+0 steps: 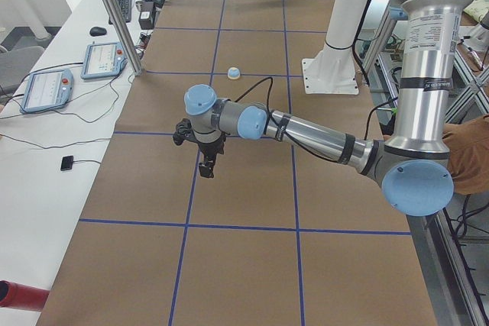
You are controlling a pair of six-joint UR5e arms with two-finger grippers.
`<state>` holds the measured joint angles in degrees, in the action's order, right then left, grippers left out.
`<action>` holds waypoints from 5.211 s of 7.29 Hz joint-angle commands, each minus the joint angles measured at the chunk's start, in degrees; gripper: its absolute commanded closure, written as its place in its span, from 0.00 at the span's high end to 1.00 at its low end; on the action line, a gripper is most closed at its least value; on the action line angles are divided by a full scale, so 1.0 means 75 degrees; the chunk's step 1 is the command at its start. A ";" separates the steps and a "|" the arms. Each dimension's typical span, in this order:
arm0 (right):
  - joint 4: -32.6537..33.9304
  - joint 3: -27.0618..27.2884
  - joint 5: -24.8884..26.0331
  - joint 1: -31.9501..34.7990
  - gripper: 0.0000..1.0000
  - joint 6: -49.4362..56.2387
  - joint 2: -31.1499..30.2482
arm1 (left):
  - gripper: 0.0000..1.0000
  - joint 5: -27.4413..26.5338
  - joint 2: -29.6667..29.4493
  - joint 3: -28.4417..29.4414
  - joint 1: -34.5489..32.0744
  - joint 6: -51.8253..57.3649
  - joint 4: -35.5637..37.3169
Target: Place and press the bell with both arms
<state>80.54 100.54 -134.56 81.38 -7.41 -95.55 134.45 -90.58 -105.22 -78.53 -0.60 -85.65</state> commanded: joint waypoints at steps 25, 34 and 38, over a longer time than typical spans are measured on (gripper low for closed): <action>-0.0086 -0.0292 -0.0540 0.0376 1.00 0.0308 0.0271 | 1.00 0.0613 0.1366 -0.0912 -0.1178 0.0069 -0.0088; -0.0086 -0.0186 -0.0047 0.0364 1.00 0.0262 0.0400 | 1.00 0.0589 0.1272 -0.0947 -0.1178 0.0116 -0.0112; -0.0075 -0.0198 -0.0059 0.0364 1.00 0.0285 0.0389 | 1.00 0.0229 0.1389 -0.0842 -0.1178 0.0139 -0.0112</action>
